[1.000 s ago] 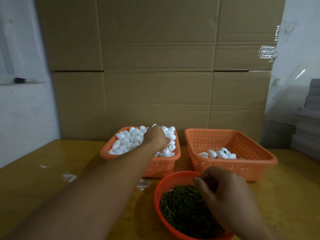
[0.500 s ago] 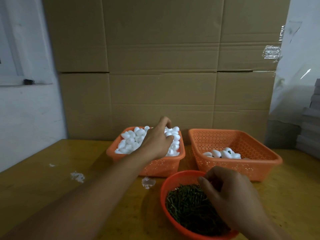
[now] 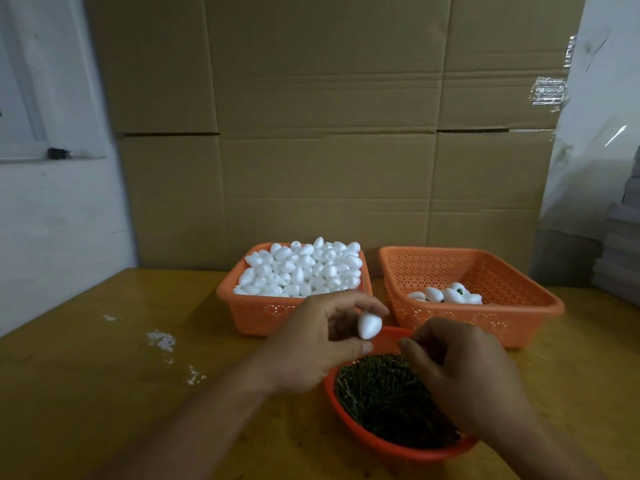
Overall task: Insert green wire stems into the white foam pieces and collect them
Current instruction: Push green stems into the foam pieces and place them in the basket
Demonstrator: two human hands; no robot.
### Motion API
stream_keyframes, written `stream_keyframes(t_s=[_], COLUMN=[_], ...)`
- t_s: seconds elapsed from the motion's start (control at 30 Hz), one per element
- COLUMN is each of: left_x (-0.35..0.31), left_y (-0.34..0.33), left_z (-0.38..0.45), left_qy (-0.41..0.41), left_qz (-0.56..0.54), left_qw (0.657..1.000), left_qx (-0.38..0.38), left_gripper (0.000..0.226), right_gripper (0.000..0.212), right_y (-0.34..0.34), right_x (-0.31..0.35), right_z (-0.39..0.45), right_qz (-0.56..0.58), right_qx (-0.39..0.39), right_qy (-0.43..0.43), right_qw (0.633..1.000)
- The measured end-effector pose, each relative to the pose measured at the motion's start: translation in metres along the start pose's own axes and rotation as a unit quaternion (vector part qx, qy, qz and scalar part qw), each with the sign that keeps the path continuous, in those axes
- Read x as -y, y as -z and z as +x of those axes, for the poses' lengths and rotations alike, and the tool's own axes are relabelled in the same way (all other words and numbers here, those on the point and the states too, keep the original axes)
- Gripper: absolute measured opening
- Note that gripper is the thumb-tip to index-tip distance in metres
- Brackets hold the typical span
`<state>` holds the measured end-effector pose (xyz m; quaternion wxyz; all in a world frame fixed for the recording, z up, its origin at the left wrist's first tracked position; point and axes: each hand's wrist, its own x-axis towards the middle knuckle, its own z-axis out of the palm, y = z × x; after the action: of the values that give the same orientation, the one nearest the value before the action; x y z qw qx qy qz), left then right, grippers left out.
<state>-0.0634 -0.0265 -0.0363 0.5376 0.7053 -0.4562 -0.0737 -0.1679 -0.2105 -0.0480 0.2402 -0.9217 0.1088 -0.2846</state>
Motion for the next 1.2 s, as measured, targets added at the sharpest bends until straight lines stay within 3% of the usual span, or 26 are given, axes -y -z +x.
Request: stream_keyframes(t_s=[0.17,0.3,0.43,0.53,0.8,1.2], left_x=[0.002,0.007,0.006,0.005,0.002,0.005], left_y=[-0.005,-0.006,-0.008,-0.012,-0.008,-0.006], left_z=[-0.009,-0.01,-0.01,-0.011,-0.011,-0.01], left_qy=[0.005,0.023,0.03,0.047,0.099,0.083], left_qz=[-0.008,-0.023,-0.09,-0.153,-0.345,-0.342], left_qw=[1.0,0.999,0.995,0.987,0.933,0.936], left_qx=[-0.01,-0.029,-0.029,-0.033,-0.006,-0.031], left_gripper=[0.022,0.024,0.029,0.018,0.026,0.022], right_gripper=[0.015,0.024,0.037,0.042,0.02,0.01], right_y=[0.004,0.004,0.001,-0.004,-0.014,-0.003], right_x=[0.001,0.004,0.012,0.018,0.018,0.003], right_z=[0.001,0.003,0.003,0.005,0.008,0.006], right_qz=[-0.026,-0.104,-0.171,-0.203,-0.203,-0.081], right_qx=[0.112,0.199,0.251,0.276,0.281,0.236], right_qy=[0.031,0.044,0.056,0.067,0.058,0.034], right_qw=[0.993,0.974,0.951,0.937,0.936,0.968])
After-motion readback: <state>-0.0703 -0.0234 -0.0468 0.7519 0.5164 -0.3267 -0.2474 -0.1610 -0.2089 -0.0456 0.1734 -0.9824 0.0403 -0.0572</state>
